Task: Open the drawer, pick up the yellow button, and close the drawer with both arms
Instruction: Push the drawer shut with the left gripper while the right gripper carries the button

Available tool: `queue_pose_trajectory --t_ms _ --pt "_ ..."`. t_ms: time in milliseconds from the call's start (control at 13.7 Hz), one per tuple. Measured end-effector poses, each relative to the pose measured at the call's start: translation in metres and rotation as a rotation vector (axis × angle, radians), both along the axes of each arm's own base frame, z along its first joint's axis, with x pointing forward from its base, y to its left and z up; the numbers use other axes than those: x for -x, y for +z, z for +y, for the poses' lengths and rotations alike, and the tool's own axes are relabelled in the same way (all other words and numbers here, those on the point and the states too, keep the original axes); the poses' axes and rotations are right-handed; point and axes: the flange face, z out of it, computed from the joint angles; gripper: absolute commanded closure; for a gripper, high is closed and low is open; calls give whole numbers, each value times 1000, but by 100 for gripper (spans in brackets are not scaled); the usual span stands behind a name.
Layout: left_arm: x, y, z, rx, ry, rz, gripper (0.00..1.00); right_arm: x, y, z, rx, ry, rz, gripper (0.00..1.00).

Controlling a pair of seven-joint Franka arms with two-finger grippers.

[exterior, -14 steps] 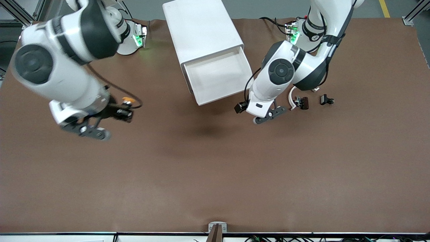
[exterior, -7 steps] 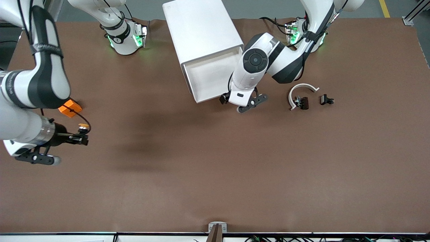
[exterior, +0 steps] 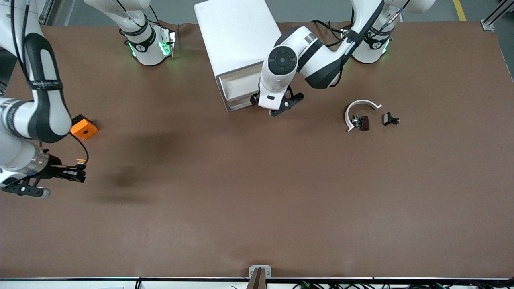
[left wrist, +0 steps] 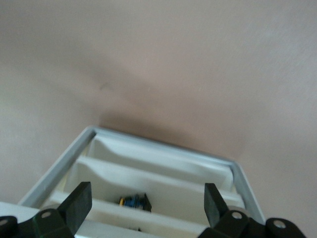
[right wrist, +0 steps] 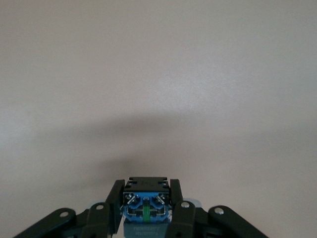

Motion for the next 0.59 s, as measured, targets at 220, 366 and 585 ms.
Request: queue_pose_trajectory --t_ms 220,366,585 --pt "19 -9 -14 -16 53 53 0 29 -71 6 0 1 35 100" --pt "31 -15 -23 -33 84 79 0 38 -95 8 -2 2 61 100" --pt "36 -16 -27 -44 105 85 0 41 -109 9 -3 7 82 100"
